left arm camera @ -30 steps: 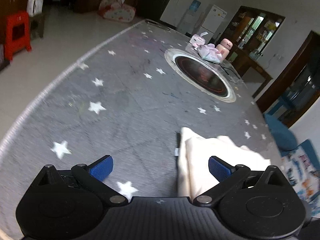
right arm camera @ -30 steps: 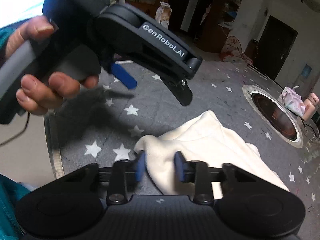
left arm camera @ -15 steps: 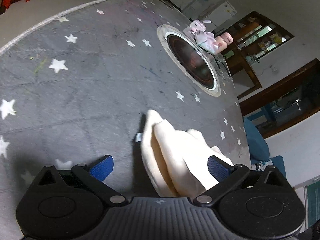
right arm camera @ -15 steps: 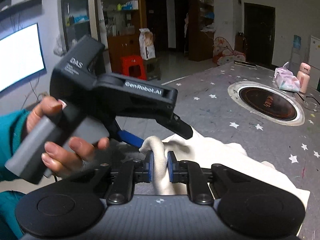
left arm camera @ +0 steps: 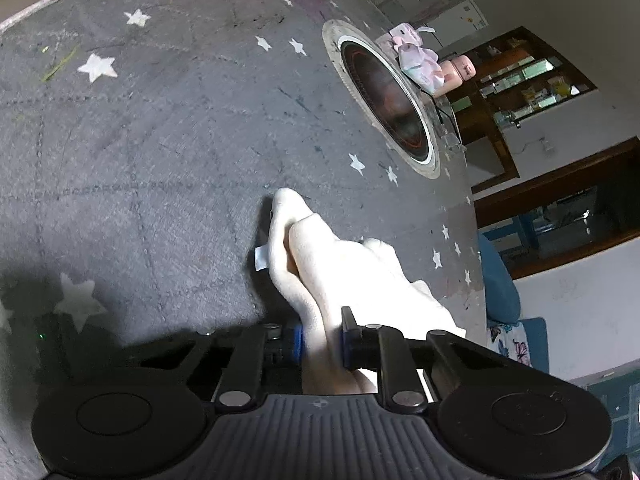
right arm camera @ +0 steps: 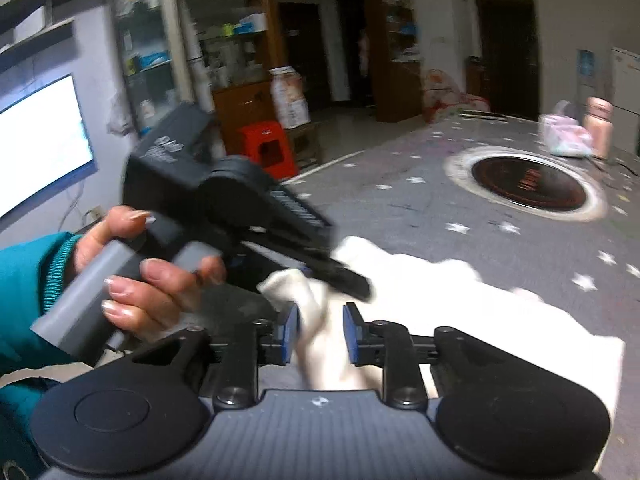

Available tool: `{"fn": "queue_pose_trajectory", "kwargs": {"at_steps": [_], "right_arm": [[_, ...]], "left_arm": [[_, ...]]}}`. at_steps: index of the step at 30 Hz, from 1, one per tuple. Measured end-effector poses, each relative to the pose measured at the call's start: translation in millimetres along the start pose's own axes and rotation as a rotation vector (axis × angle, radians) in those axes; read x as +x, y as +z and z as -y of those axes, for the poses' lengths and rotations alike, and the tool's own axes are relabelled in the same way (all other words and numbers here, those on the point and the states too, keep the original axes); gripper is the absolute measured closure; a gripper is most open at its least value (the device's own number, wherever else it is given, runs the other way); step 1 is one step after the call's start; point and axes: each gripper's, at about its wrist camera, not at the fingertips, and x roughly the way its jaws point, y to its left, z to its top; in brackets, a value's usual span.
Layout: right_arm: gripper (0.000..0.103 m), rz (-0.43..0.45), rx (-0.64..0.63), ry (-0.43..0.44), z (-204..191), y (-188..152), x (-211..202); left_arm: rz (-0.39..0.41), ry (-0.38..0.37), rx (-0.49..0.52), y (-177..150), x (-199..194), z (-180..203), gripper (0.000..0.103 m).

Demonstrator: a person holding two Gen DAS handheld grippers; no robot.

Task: Fold clothes

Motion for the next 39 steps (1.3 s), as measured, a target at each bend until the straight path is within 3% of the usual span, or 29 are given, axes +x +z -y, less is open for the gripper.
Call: {"fn": "queue_pose_trajectory", "kwargs": {"at_steps": [5, 10, 11, 13, 19, 21, 23, 27, 39], "right_arm": [[0.076, -0.009, 0.114, -0.170, 43, -15, -16], [0.075, -0.011, 0.251, -0.344, 95, -30, -31], [0.070, -0.005, 0.272, -0.366, 104, -32, -33], [0.064, -0.005, 0.306, -0.393, 119, -35, -34], [0.064, 0.013, 0.427, -0.370, 144, -48, -25], [0.082, 0.027, 0.444, -0.336, 143, -48, -22], [0.091, 0.043, 0.432, -0.319, 138, -48, -22], [0.093, 0.093, 0.419, -0.329, 132, -42, -36], [0.094, 0.201, 0.368, -0.551, 159, -20, -111]], "left_arm": [[0.017, 0.040, 0.091, -3, 1, 11, 0.084], [0.019, 0.050, 0.112, -1, 3, 13, 0.084], [0.019, 0.054, 0.119, -1, 3, 14, 0.084], [0.021, 0.063, 0.132, -1, 4, 16, 0.084], [0.025, 0.089, 0.172, 0, 7, 22, 0.084], [0.027, 0.099, 0.189, 1, 7, 26, 0.084], [0.030, 0.111, 0.211, 1, 8, 31, 0.084], [0.042, 0.089, 0.274, 1, 7, 53, 0.086], [-0.007, -0.033, 0.451, -11, 58, 147, 0.087]]}}
